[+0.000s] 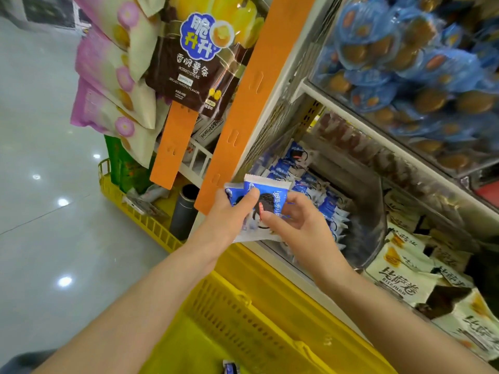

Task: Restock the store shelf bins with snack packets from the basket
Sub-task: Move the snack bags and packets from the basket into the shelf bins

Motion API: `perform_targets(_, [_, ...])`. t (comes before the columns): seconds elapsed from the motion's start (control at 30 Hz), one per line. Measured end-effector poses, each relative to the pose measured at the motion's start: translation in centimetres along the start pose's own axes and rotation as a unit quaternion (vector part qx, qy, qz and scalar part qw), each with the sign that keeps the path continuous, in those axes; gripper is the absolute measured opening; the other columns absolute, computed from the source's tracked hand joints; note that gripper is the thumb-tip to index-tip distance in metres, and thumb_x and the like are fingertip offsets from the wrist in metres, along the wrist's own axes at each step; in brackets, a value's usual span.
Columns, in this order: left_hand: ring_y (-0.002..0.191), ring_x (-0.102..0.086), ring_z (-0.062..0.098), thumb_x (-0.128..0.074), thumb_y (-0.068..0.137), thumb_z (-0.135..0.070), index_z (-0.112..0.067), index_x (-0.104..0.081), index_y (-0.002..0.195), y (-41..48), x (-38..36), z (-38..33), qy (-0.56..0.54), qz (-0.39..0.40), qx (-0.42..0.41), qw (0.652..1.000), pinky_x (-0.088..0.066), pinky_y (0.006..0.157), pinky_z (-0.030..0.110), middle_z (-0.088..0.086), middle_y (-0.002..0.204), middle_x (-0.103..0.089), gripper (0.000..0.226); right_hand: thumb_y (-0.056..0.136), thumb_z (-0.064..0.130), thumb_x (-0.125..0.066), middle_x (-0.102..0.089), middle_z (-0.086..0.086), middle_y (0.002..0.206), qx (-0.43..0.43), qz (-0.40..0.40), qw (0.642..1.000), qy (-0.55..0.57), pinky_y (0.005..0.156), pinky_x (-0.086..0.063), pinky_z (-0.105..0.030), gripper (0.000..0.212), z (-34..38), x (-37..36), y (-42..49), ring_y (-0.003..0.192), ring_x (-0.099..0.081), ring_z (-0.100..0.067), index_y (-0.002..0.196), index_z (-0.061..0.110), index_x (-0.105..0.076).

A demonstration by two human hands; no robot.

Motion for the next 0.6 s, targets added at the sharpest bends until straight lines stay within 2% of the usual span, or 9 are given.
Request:
perform_targets(0.13, [0.063, -0.061, -0.003, -0.055, 0.088, -0.041, -0.020, -0.038, 0.108, 0.3, 0.5, 0.2, -0.003, -0.031, 0.007, 0.999, -0.043, 0.050, 0.013, -0.006, 0.087, -0.057, 0.034, 0.081, 0.029, -0.068, -0.071, 0.005, 0.100, 0.017, -0.026, 0.999, 0.009, 0.068, -0.057, -0.022, 0.030, 0.8, 1.8, 0.2, 0.084, -0.070, -0.008, 0.108, 0.030, -0.054])
perform_targets(0.2, [0.048, -0.057, -0.010, -0.054, 0.090, -0.032, -0.016, -0.040, 0.106, 0.5, 0.6, 0.0, -0.003, -0.039, 0.001, 0.999, -0.040, 0.039, 0.008, -0.005, 0.080, -0.054, 0.027, 0.082, 0.027, -0.069, -0.070, 0.004, 0.101, 0.004, -0.067, 0.997, 0.029, 0.067, -0.058, -0.022, 0.031, 0.2, 4.1, 1.5, 0.084, -0.070, -0.009, 0.108, 0.027, -0.053])
perform_targets(0.23, [0.048, -0.057, -0.010, -0.055, 0.091, -0.028, -0.016, -0.041, 0.106, 0.7, 0.5, 0.0, 0.001, -0.037, -0.002, 0.999, -0.038, 0.038, 0.006, -0.005, 0.081, -0.054, 0.024, 0.082, 0.028, -0.069, -0.069, 0.004, 0.102, -0.007, -0.101, 0.994, 0.028, 0.067, -0.057, -0.020, 0.030, -0.4, 5.7, 2.5, 0.085, -0.070, -0.009, 0.108, 0.026, -0.052])
perform_targets(0.33, [0.073, -0.061, -0.001, -0.059, 0.089, -0.024, -0.018, -0.046, 0.111, 1.2, -0.2, 0.1, 0.004, -0.017, -0.016, 1.000, -0.044, 0.048, 0.005, -0.004, 0.098, -0.059, 0.026, 0.083, 0.035, -0.068, -0.062, 0.000, 0.110, -0.066, -0.209, 0.973, -0.069, 0.071, -0.046, -0.021, 0.044, -3.4, 10.8, 6.0, 0.091, -0.063, -0.013, 0.119, 0.014, -0.054])
perform_targets(0.4, [0.088, -0.061, 0.003, -0.060, 0.088, -0.023, -0.018, -0.048, 0.117, 1.5, -0.8, -0.2, -0.002, -0.004, -0.032, 0.999, -0.049, 0.059, 0.009, -0.001, 0.110, -0.060, 0.032, 0.085, 0.037, -0.066, -0.063, -0.009, 0.108, -0.100, -0.242, 0.953, -0.153, 0.068, -0.044, -0.025, 0.050, -5.2, 13.3, 8.6, 0.086, -0.060, -0.017, 0.123, 0.006, -0.056])
perform_targets(0.5, [0.100, -0.061, 0.007, -0.061, 0.087, -0.023, -0.018, -0.049, 0.120, 2.0, -1.0, -0.5, -0.021, -0.002, -0.045, 0.999, -0.050, 0.070, 0.014, -0.001, 0.114, -0.062, 0.035, 0.090, 0.034, -0.061, -0.060, -0.015, 0.124, -0.134, -0.249, 0.928, -0.244, 0.092, -0.046, -0.040, 0.045, -7.5, 15.9, 12.0, 0.109, -0.057, -0.030, 0.125, 0.005, -0.056])
perform_targets(0.6, [0.100, -0.061, 0.008, -0.062, 0.087, -0.025, -0.018, -0.052, 0.116, 2.8, -1.1, -0.4, -0.016, -0.001, -0.053, 0.998, -0.048, 0.078, 0.017, -0.002, 0.110, -0.065, 0.032, 0.093, 0.023, -0.057, -0.056, -0.021, 0.128, -0.130, -0.227, 0.926, -0.273, 0.099, -0.043, -0.046, 0.040, -8.8, 16.7, 14.9, 0.114, -0.055, -0.036, 0.123, -0.002, -0.055])
Point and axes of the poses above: each hand's wrist, its own y-axis towards the middle knuckle, its own x-axis out of the back of the hand, z = x × y, the point moved 10 cm from there along y, towards the middle knuckle
